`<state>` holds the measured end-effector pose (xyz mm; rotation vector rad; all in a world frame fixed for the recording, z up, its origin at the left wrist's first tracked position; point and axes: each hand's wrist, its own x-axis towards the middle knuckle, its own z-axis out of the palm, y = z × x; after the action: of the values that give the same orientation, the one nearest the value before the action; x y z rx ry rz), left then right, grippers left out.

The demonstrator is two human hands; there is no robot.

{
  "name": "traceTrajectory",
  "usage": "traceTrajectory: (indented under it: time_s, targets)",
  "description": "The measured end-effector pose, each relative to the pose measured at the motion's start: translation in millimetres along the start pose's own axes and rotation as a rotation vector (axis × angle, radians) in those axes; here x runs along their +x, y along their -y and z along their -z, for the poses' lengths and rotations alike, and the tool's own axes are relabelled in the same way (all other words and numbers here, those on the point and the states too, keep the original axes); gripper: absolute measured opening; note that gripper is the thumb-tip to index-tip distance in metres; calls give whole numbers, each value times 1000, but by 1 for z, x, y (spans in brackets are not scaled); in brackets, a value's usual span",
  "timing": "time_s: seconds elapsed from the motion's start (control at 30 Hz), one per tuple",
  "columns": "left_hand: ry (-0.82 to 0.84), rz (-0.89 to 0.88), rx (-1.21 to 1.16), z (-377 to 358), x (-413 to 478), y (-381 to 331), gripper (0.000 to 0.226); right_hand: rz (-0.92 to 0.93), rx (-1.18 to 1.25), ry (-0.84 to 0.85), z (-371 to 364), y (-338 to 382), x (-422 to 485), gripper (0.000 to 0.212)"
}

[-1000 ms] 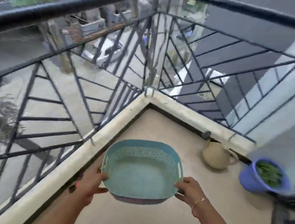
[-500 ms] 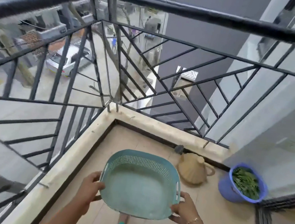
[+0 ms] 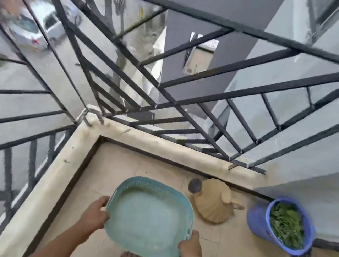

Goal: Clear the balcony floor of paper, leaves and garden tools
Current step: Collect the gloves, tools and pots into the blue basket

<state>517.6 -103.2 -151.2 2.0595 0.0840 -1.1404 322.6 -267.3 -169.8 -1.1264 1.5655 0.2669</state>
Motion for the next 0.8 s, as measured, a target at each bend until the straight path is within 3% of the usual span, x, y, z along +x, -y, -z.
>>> traceTrajectory:
  time_s: [0.1,0.27,0.47,0.67,0.8]
  targets:
    - [9,66,-21,-27,62,-1,33,-9,-62,-20,-14,14,67,39]
    - [-22,152,-43,-71,187,36,47,-48,-141,-37,-50,11,200,38]
    - [-54,156,0,-110,316,81,26,-76,-152,-66,-97,0,334,40]
    - [-14,167,-24,-138,395,89,40,-23,-255,-248,-122,11,404,46]
    - [-9,162,-116,-156,422,80,35,-26,-253,-287,-126,27,434,48]
